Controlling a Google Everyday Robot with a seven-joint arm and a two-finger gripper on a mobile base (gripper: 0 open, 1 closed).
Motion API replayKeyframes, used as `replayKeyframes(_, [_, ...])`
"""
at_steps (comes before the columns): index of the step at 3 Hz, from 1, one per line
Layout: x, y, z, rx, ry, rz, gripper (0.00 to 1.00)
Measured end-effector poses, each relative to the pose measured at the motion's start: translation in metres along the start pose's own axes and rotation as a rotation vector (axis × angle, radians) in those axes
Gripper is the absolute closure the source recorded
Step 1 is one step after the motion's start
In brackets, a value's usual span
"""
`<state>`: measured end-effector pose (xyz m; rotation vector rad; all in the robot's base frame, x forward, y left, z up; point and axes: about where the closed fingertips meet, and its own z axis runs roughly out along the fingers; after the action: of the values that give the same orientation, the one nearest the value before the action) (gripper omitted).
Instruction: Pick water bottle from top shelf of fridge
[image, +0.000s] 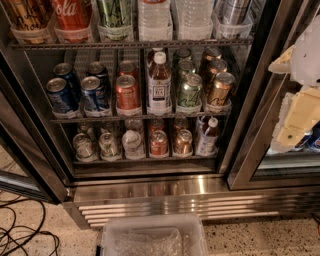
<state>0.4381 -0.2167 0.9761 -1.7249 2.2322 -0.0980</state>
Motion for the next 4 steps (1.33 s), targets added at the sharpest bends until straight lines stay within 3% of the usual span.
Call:
replayKeyframes(1, [0.0,0.0,0.0,0.0,0.0,0.0,0.0])
replayKeyframes(2, [-0.021,0.0,0.015,0.022,-0.073,-0.024,0.0])
replayKeyframes(3, [-0.058,0.001,0.037,0.058,-0.198,-0.065,0.0])
replayKeyframes(4, [-0.095,0.025,0.046,0.1,-0.343,-0.113,0.0])
